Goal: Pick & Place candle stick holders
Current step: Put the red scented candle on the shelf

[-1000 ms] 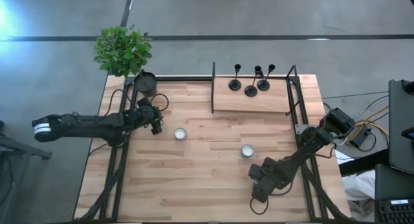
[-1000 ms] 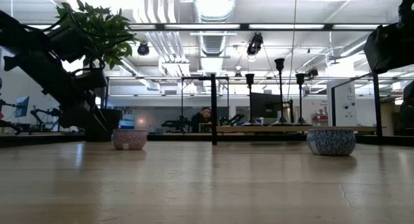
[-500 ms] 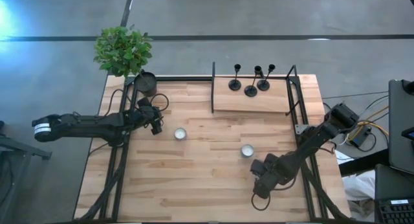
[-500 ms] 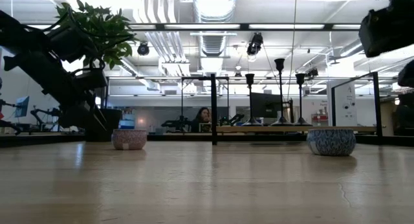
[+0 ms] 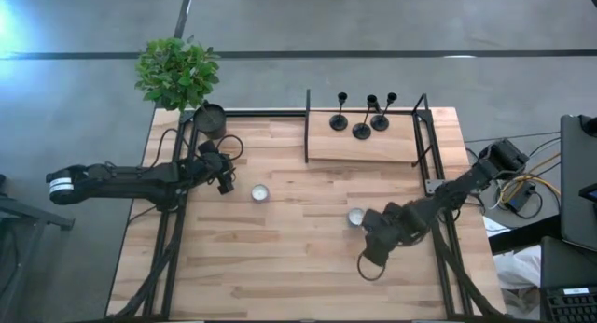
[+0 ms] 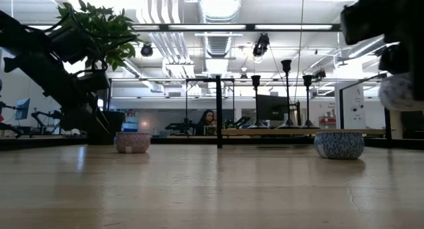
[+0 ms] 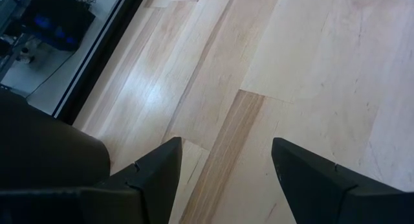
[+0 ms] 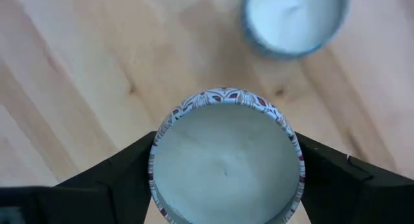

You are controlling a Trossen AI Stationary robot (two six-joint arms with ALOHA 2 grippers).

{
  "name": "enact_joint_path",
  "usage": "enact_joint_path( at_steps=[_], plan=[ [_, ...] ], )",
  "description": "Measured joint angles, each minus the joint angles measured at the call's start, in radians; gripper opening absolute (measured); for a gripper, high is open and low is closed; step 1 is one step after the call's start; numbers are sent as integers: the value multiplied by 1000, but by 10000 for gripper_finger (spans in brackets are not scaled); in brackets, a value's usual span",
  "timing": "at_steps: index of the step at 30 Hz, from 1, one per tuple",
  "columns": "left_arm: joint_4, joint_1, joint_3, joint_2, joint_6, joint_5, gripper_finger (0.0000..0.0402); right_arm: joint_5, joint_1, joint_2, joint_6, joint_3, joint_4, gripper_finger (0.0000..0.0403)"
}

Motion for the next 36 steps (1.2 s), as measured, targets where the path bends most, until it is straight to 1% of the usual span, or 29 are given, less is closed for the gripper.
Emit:
enact_joint_path(
  at_steps=[8, 12, 23, 36],
  plan=[
    [0, 0, 0, 0, 0, 0, 246, 2, -153, -76, -19, 0, -66, 298],
    [0, 0, 0, 0, 0, 0, 246, 32, -245, -96, -33, 0, -90, 299],
    [0, 0, 0, 0, 0, 0, 246, 30, -507, -97, -146, -1, -114, 298],
    [0, 0, 0, 0, 0, 0, 246, 11, -753, -102, -294, -7, -139, 297]
  ],
)
